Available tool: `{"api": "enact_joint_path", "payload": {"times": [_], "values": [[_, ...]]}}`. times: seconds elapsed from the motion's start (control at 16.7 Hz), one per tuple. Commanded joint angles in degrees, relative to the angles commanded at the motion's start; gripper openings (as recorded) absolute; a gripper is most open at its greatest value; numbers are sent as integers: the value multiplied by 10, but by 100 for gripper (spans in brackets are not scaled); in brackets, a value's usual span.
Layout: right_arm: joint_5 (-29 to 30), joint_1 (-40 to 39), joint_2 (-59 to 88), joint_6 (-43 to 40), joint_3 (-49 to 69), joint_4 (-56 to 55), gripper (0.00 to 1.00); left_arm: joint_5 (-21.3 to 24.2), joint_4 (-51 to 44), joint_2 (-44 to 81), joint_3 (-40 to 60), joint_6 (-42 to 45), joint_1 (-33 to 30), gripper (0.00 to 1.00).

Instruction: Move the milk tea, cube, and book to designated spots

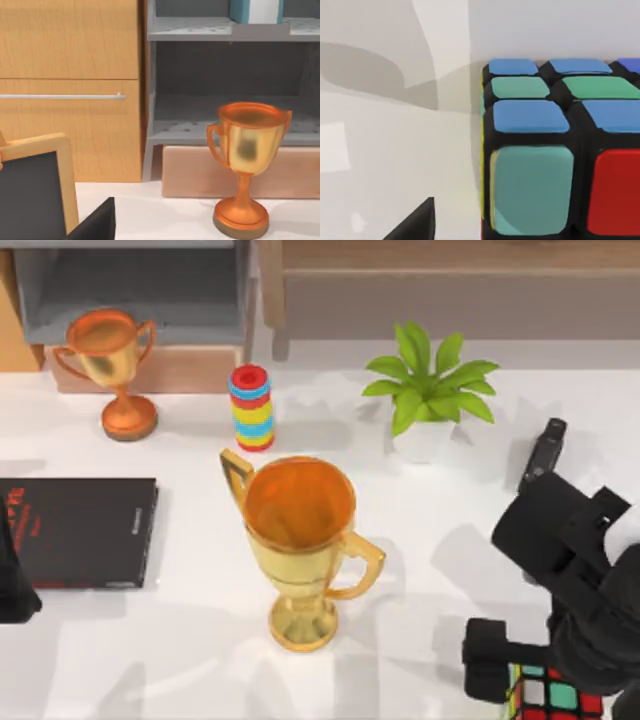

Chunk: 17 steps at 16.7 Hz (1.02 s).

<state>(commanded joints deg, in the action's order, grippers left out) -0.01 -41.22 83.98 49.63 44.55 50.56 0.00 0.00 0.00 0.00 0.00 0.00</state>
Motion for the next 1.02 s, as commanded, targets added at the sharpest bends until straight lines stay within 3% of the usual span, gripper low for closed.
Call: {"api": "enact_joint_path", "payload": {"times": [0.18, 0.96, 1.02], "values": [[0, 0, 0, 0, 0, 0, 100, 0, 0, 0, 0, 0, 0, 100], [0, 0, 0, 0, 0, 0, 2, 0, 0, 0, 0, 0, 0, 100], [0, 0, 0, 0, 0, 0, 0, 0, 0, 0, 0, 0, 0, 100]]}}
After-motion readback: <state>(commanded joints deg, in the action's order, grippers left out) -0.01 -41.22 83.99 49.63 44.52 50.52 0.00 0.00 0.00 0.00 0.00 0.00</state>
